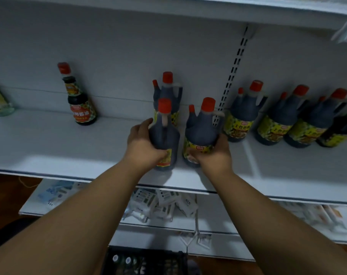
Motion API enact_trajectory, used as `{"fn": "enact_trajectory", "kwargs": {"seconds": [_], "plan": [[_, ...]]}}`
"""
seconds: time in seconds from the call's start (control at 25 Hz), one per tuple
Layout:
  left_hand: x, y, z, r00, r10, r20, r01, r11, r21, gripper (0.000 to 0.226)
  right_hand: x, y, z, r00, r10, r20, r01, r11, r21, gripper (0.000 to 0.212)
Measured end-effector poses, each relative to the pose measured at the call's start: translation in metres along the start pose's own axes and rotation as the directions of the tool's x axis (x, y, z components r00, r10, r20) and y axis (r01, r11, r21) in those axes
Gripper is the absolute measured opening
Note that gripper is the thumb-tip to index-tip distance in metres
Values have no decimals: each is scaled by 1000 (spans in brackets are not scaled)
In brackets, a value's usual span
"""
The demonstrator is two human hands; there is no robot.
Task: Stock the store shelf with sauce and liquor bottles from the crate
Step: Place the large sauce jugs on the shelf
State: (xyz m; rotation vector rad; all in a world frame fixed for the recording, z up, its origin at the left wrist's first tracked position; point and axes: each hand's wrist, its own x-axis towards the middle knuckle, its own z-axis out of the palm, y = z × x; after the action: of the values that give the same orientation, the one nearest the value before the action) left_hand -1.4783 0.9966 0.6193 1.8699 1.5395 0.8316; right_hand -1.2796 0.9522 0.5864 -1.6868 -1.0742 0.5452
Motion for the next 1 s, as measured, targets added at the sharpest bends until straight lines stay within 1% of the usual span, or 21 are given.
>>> {"fn": "enact_trajectory", "kwargs": {"seconds": [0.04, 0.08, 0.12, 0.16, 0.24, 0.32, 0.4, 0.48, 0.6, 0.72, 0.84, 1.0], "plan": [[4, -3, 2, 999, 18, 40, -17, 999, -31, 105, 10, -1, 0, 999, 14, 34, -13, 1000, -12, 62], [8, -8, 6, 998, 27, 50, -21, 993, -115, 101, 21, -1, 1, 998, 23, 53, -21, 999, -41, 64], [7, -6, 11, 998, 22, 58, -10, 981, -195, 91, 33, 0, 3, 998, 30, 49, -25, 996, -91, 69], [7, -6, 17, 999, 27, 43, -15, 964, -265, 83, 43, 0, 4, 1000, 9, 30, -6, 993, -115, 71], [8, -7, 32, 997, 20, -78, -44, 950, -308, 81, 61, 2, 7, 1000, -22, -8, 21, 994, -104, 72], [10, -5, 45, 985, -15, -174, -36, 958, -285, 87, 74, 3, 8, 1000, -4, -17, 3, 995, -101, 70], [11, 2, 51, 964, -34, -265, -19, 980, -198, 95, 84, 4, 10, 1000, -11, -6, 11, 994, -109, 69], [14, 9, 57, 945, -45, -323, 1, 991, -137, 98, 89, 9, 14, 999, -22, -36, 17, 991, -129, 76], [15, 8, 62, 937, -43, -348, 8, 995, -102, 101, 89, 19, 21, 996, -9, -85, -4, 988, -152, 87], [18, 4, 64, 931, -29, -365, -5, 996, -92, 100, 94, 19, 26, 995, -5, -97, -13, 981, -192, 84], [16, 4, 65, 931, -29, -365, -1, 997, -82, 100, 103, 18, 30, 989, 53, -136, -84, 970, -230, 84], [18, 2, 65, 931, -33, -364, -2, 995, -96, 100, 104, 19, 34, 986, 53, -158, -86, 974, -212, 84]]}}
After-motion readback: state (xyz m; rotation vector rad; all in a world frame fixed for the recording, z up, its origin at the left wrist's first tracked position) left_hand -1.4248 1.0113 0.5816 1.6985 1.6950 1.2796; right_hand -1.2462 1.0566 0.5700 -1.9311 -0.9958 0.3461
